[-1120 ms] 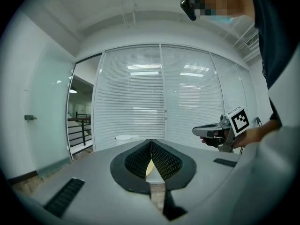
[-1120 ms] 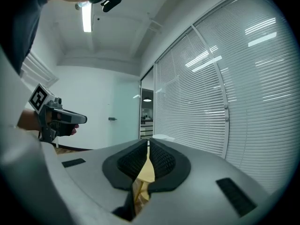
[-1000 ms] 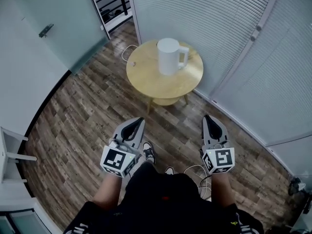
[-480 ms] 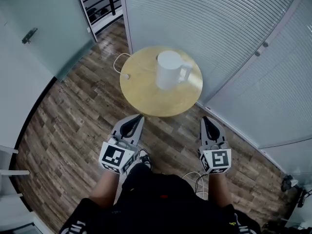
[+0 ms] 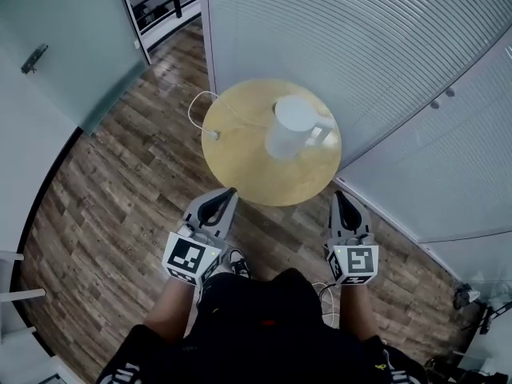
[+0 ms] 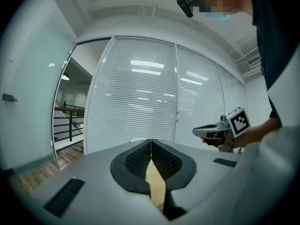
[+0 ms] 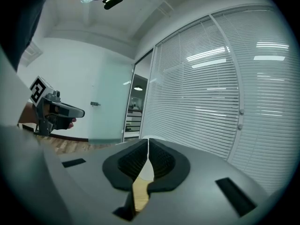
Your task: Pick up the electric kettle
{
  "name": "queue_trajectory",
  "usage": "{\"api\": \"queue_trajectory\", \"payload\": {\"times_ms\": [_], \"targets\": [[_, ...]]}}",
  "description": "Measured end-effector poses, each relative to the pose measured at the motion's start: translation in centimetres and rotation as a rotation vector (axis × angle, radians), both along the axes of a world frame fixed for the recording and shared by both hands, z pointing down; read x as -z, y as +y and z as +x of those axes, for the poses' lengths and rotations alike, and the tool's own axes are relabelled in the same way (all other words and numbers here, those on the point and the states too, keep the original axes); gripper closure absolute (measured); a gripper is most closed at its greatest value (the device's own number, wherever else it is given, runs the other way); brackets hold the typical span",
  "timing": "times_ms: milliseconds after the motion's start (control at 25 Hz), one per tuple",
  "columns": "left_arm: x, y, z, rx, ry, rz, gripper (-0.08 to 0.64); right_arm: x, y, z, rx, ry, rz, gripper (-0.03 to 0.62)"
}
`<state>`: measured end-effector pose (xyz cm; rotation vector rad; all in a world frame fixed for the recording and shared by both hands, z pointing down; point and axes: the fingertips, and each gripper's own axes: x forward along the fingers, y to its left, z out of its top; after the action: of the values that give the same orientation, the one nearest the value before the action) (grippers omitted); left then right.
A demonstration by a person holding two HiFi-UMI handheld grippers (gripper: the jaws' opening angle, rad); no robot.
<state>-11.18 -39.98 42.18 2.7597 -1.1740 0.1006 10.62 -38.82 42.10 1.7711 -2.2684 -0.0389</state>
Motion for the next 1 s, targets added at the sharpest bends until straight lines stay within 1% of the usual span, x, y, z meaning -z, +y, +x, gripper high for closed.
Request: {"api": "queue_trajectory", "payload": {"times_ms": [160,320,480,640,680,720,760,800,1000], "targets": [[-0.7,-1.7,-0.7,0.000,0.000,-0.010,0.537,-0.8,-2.3,0.2,-0.044,0.011,-0.026,0.565],[-1.3,-3.3,-0.4,0.013,-0.010,-0.008,0.537,-2.4,-5.3,1.6,-0.071,0.003,-0.052,0.565],[-2.5,-4.1,-0.2,0.044,-0.053,-0.057,0.537,-4.8,-8.7,3.6,-0.100,-0.004,-0.071,0.565],[-3.0,-5.7,1.0,0.113,-0.066,-0.061,0.537,-7.9,-13.1,6.8,-0.156,0.075,-0.067,0.561],[-3.3,-6.2,1.5,0.128,-0.072,-0.064,0.537,-8.8,-14.3,7.5,-0.164,0.093,-0.069,0.555],[-3.7,-6.6,1.9,0.141,-0.082,-0.072,0.537,-9.7,-15.4,8.1,-0.166,0.102,-0.076,0.523],[-4.1,-7.0,2.3,0.154,-0.092,-0.081,0.537,-10.6,-16.4,8.6,-0.165,0.102,-0.087,0.462],[-4.5,-7.3,2.7,0.168,-0.100,-0.091,0.537,-11.6,-17.3,9.0,-0.161,0.095,-0.099,0.445],[-6.1,-8.6,3.9,0.231,-0.125,-0.127,0.537,-15.5,-21.4,9.9,-0.141,0.046,-0.122,0.434]]}}
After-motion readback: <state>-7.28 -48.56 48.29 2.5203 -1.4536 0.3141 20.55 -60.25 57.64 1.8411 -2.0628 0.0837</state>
